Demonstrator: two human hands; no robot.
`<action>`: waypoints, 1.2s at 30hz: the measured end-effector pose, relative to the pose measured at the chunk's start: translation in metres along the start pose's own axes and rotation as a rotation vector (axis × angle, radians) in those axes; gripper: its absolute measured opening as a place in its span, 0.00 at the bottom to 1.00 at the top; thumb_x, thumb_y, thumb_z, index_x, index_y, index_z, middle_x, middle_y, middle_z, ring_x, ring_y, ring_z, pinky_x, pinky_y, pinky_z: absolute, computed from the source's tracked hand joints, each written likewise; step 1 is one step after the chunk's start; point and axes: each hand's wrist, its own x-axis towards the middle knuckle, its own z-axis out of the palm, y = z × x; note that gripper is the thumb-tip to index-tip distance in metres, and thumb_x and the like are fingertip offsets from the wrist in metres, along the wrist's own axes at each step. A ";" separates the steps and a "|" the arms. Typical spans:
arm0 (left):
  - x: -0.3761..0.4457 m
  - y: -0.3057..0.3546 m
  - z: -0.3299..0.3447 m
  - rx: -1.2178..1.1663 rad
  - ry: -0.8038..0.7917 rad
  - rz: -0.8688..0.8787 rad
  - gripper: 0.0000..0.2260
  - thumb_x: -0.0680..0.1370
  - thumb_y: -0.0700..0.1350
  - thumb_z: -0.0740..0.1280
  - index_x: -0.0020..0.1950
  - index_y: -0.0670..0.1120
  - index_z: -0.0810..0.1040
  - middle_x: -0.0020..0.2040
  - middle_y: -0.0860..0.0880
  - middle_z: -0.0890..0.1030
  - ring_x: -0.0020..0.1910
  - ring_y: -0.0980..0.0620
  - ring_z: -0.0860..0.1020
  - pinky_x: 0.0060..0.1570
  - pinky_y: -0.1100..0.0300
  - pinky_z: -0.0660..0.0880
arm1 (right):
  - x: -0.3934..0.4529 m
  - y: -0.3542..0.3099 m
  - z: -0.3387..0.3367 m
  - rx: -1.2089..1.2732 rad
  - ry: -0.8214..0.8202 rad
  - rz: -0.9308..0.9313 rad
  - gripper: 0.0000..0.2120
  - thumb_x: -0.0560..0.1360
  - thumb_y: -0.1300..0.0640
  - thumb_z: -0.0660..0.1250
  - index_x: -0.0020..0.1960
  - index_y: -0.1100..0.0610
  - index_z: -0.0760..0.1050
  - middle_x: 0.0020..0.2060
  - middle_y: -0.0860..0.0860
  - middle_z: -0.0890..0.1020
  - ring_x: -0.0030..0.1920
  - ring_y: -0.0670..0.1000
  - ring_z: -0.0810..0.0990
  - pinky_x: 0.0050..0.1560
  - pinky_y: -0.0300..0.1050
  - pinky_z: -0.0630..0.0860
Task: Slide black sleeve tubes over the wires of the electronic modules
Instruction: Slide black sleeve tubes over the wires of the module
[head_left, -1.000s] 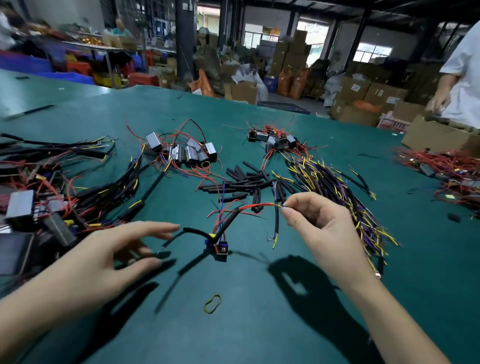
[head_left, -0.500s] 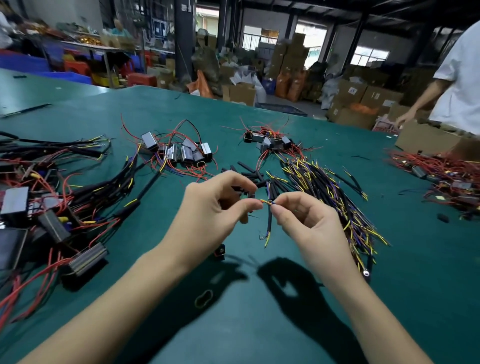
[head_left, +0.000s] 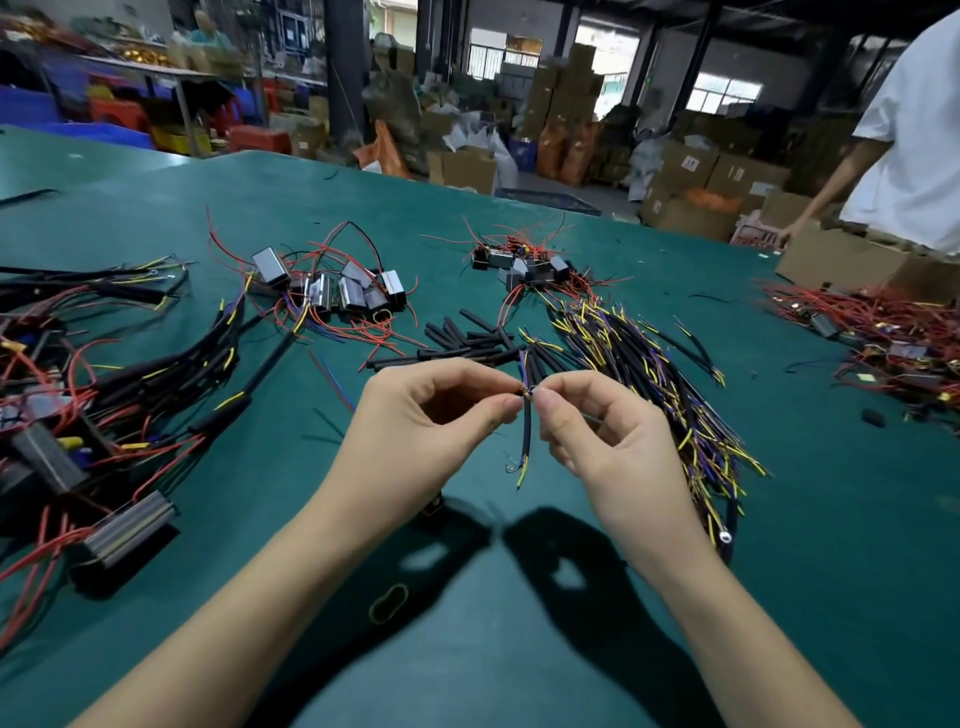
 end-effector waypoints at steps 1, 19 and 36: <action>0.000 0.000 0.000 -0.005 -0.003 -0.002 0.03 0.72 0.38 0.72 0.43 0.46 0.84 0.38 0.48 0.85 0.41 0.47 0.83 0.48 0.57 0.79 | 0.000 0.000 0.000 0.001 0.003 -0.001 0.05 0.77 0.61 0.65 0.43 0.59 0.78 0.30 0.43 0.76 0.30 0.43 0.68 0.32 0.32 0.66; 0.003 0.006 0.003 -0.068 0.028 -0.155 0.08 0.75 0.42 0.68 0.36 0.45 0.80 0.29 0.53 0.78 0.32 0.61 0.73 0.36 0.72 0.69 | -0.002 -0.003 0.002 -0.091 -0.032 -0.116 0.05 0.77 0.63 0.66 0.46 0.55 0.79 0.36 0.62 0.78 0.33 0.59 0.71 0.34 0.53 0.67; -0.002 0.010 -0.002 -0.124 0.009 -0.315 0.10 0.69 0.52 0.72 0.35 0.46 0.81 0.31 0.55 0.75 0.29 0.58 0.64 0.27 0.70 0.62 | -0.004 -0.009 0.007 0.016 -0.013 -0.092 0.05 0.75 0.66 0.67 0.44 0.57 0.78 0.34 0.47 0.80 0.35 0.43 0.75 0.37 0.33 0.71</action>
